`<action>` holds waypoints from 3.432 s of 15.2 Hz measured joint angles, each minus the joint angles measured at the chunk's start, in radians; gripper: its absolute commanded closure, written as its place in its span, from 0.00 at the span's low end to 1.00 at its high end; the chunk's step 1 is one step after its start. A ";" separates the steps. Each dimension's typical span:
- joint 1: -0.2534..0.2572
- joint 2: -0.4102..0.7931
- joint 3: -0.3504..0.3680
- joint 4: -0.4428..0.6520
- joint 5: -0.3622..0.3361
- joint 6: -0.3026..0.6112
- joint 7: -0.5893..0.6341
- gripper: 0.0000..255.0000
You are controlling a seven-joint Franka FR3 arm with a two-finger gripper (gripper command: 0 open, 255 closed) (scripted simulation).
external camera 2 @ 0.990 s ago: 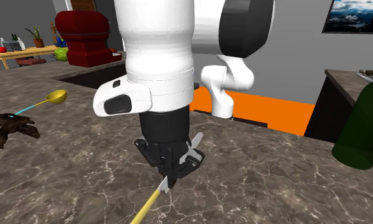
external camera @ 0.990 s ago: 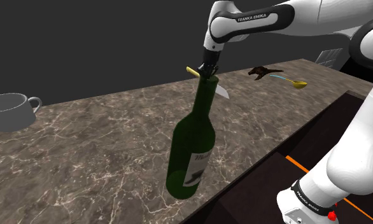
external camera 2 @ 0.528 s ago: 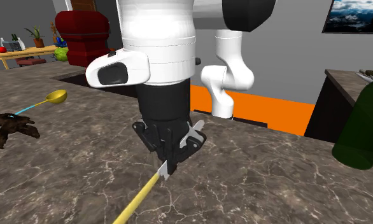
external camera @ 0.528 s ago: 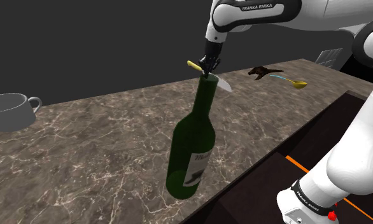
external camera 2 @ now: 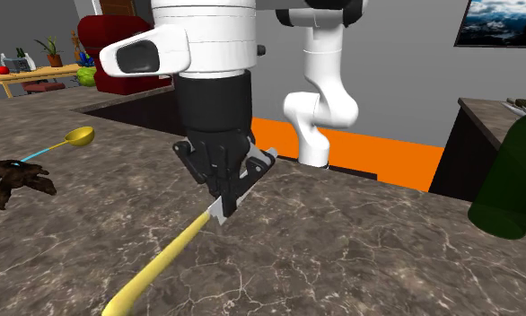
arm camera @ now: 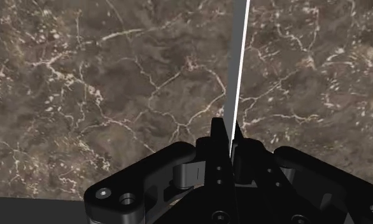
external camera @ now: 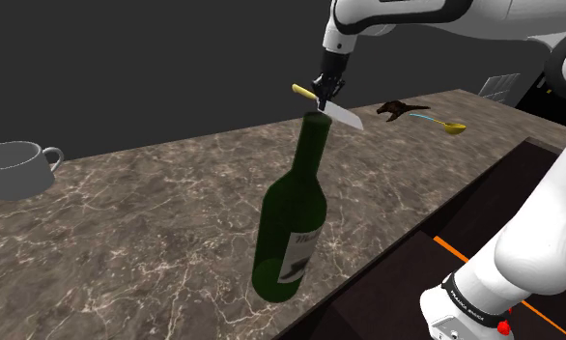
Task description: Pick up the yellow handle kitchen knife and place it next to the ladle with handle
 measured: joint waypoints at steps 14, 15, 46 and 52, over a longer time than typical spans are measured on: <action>-0.162 -0.181 -0.147 -0.224 0.002 0.043 -0.308 1.00; -0.173 -0.182 -0.159 -0.226 0.001 0.045 -0.330 1.00; -0.496 0.040 -0.466 -0.031 0.062 0.063 -0.971 1.00; -0.495 0.051 -0.464 -0.097 0.067 0.139 -0.974 1.00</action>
